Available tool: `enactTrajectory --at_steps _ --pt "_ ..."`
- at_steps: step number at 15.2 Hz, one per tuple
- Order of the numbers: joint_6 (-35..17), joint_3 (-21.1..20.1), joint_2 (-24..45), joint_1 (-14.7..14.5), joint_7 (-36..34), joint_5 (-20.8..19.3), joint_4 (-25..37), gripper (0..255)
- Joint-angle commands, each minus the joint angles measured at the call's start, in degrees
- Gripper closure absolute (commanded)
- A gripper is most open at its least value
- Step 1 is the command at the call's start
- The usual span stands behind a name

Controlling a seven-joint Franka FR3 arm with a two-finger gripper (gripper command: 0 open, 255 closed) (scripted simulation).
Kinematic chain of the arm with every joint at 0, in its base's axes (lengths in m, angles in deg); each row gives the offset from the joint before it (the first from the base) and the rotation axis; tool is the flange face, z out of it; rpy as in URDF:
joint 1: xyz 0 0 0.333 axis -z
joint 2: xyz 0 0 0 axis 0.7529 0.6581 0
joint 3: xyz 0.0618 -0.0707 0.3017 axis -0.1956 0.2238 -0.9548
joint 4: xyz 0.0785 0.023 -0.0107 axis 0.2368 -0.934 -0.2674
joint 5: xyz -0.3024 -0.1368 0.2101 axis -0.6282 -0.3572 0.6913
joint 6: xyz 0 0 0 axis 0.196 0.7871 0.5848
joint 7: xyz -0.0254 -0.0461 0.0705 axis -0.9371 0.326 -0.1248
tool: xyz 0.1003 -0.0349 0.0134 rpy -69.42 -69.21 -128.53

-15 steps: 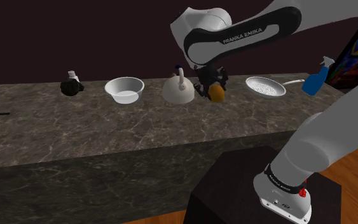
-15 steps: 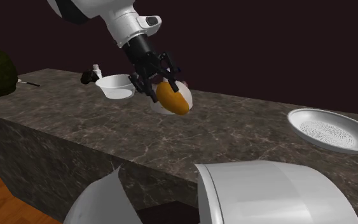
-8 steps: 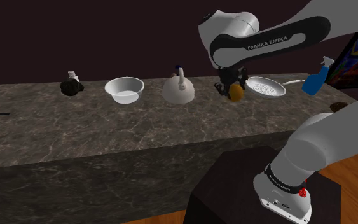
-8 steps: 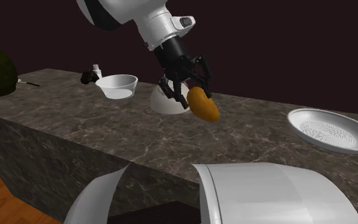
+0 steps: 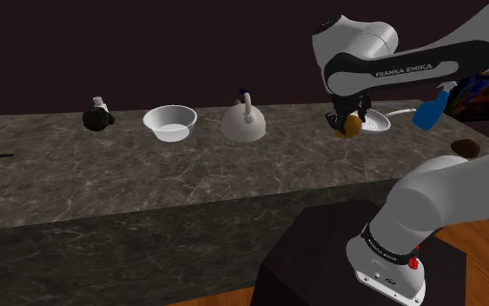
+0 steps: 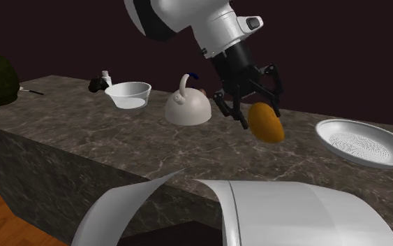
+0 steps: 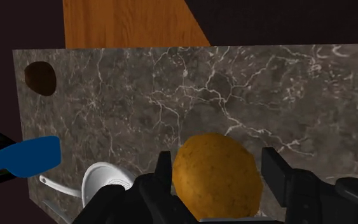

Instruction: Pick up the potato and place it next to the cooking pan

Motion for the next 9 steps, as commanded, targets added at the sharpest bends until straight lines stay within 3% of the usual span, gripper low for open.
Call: enactTrajectory --at_steps 1,9 --pt "-1.1 2.3 -1.9 1.4 2.3 -2.4 -1.8 255" --pt "-5.2 12.9 -8.6 8.4 12.6 -13.3 -6.4 255"
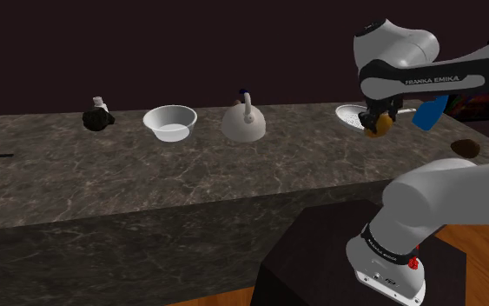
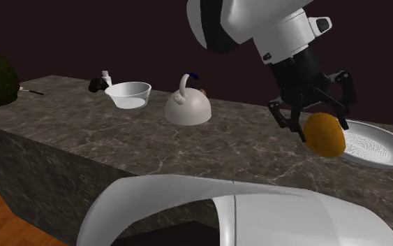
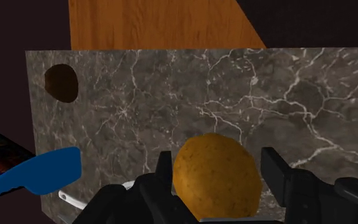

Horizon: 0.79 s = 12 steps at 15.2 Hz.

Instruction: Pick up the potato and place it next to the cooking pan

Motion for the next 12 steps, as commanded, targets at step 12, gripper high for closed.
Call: enactTrajectory --at_steps 12 --pt "-11.3 19.8 1.4 10.5 15.6 -17.6 2.7 255"
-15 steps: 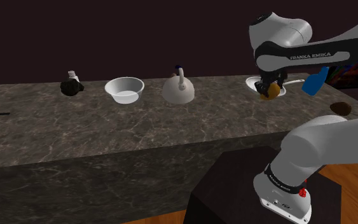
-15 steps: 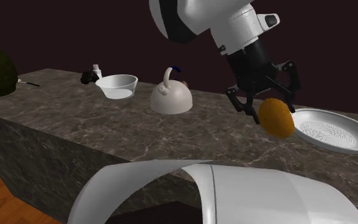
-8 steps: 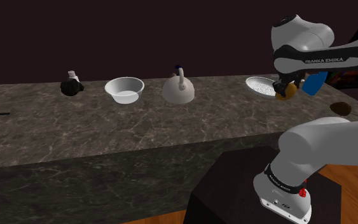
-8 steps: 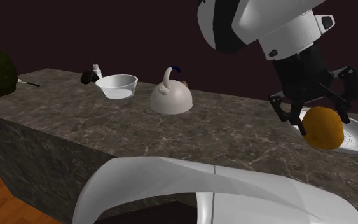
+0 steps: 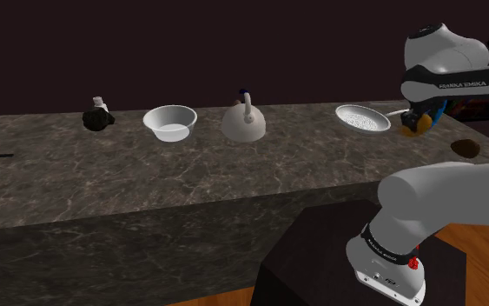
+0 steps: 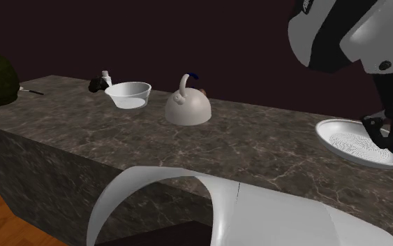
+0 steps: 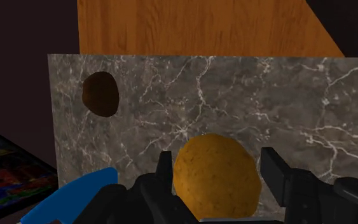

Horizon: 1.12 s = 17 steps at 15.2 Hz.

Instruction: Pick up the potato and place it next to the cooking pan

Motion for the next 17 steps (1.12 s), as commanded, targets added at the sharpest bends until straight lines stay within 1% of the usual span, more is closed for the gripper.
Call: enactTrajectory --at_steps 1,5,8,12,13,17 --pt "-2.2 3.1 1.8 0.8 2.1 -2.1 1.8 255" --pt "-6.8 9.7 5.7 1.8 6.3 -5.4 5.7 255" --pt "-10.4 14.8 9.3 1.6 9.5 -6.9 9.3 255" --pt "-15.6 22.1 14.8 0.1 14.1 -7.1 14.8 255" --pt "-18.0 25.7 17.6 -1.1 16.3 -6.5 17.5 255" --pt "-21.2 27.6 19.5 -1.4 14.5 -7.9 16.0 255"
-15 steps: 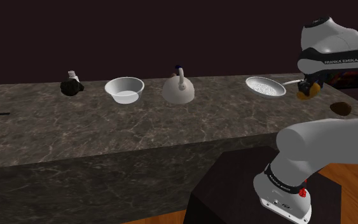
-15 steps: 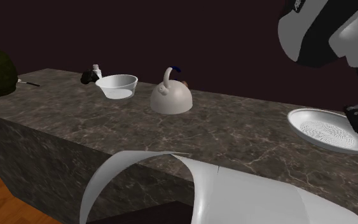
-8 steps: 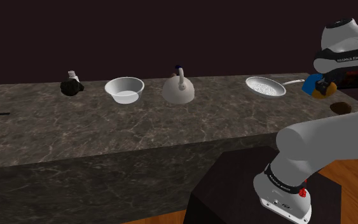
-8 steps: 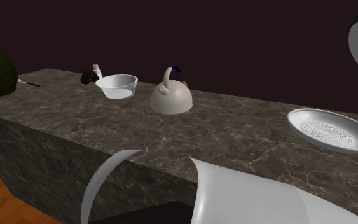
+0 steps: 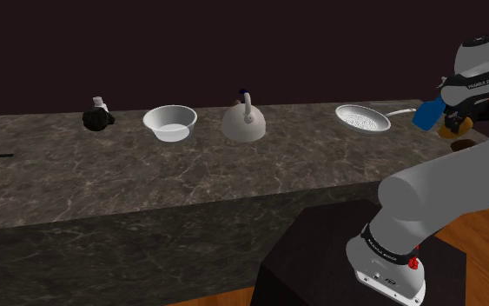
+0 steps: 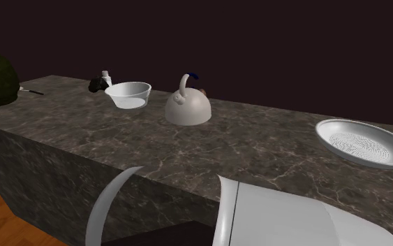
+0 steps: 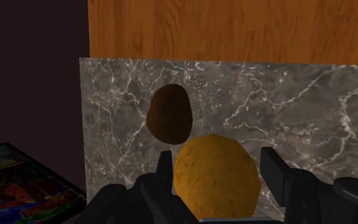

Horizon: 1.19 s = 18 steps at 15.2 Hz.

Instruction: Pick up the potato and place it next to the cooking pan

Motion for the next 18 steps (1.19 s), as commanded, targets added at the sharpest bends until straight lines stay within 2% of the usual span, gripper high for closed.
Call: enactTrajectory --at_steps 1,10,18 --pt "-1.7 1.2 1.2 -0.3 -0.7 -0.6 -0.4 255" --pt "-10.1 6.2 7.6 -1.8 -5.2 -3.2 -2.8 255" --pt "-19.5 11.4 16.3 -4.0 -9.2 -4.2 -4.2 255"
